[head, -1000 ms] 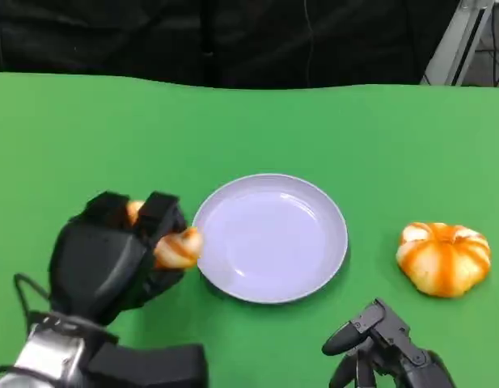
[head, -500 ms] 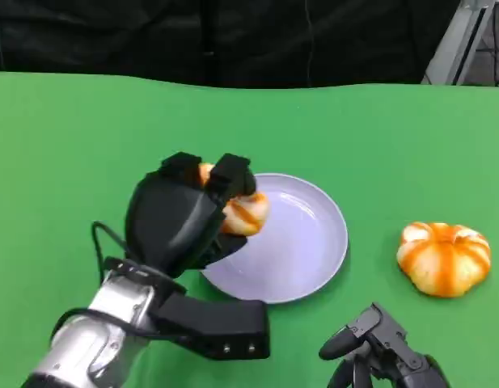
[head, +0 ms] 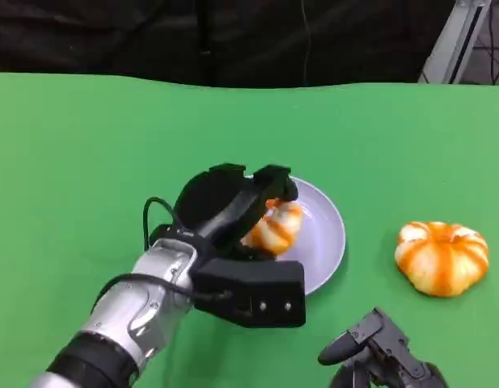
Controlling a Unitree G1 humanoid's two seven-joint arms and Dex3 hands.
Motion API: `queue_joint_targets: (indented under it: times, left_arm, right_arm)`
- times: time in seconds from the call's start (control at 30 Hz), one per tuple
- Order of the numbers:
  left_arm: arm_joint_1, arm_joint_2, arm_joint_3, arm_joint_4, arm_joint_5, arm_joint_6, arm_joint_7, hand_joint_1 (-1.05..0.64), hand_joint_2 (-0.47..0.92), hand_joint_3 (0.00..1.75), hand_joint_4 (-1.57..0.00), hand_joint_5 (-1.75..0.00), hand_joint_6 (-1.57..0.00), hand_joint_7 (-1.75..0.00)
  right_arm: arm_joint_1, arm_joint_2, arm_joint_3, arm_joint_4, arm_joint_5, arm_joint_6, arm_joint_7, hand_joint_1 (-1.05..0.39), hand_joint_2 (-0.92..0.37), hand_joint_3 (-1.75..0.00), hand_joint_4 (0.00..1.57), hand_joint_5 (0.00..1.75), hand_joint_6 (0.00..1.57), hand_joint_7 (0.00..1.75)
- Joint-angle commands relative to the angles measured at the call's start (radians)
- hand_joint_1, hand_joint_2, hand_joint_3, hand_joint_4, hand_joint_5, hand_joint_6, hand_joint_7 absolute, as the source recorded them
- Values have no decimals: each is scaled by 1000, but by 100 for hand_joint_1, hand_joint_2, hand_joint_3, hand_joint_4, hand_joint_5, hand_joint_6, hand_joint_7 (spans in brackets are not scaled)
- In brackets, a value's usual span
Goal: Grasp the bread from the table and place it into the plate.
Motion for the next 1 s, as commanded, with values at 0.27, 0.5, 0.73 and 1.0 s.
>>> queue_joint_targets:
  times: [0.27, 0.5, 0.73, 1.0]
  left_arm:
    - [-20, 46, -35, -100, 43, 122, -158, -55, 92, 3, -3, -70, -16, -11]
    - [-15, 52, -39, -125, 43, 145, -180, -56, 92, 2, 0, -69, -14, -10]
    - [171, 148, 69, -393, -44, 144, -218, -60, 92, 11, -1, -68, -12, -8]
    - [514, 266, 274, -593, -155, -71, -13, -55, 92, 15, -33, -54, -30, -7]
  right_arm:
    - [-2, -1, -2, -4, 7, 4, -12, -4, -92, -115, 31, 175, 10, 175]
    - [-2, -4, -3, -1, 14, -5, -9, -4, -92, -115, 30, 175, 9, 175]
    - [14, -16, -9, -22, 1, -1, -9, -4, -92, -114, 31, 175, 10, 175]
    - [17, -24, -16, -29, 15, 14, 2, -3, -92, -115, 30, 175, 10, 175]
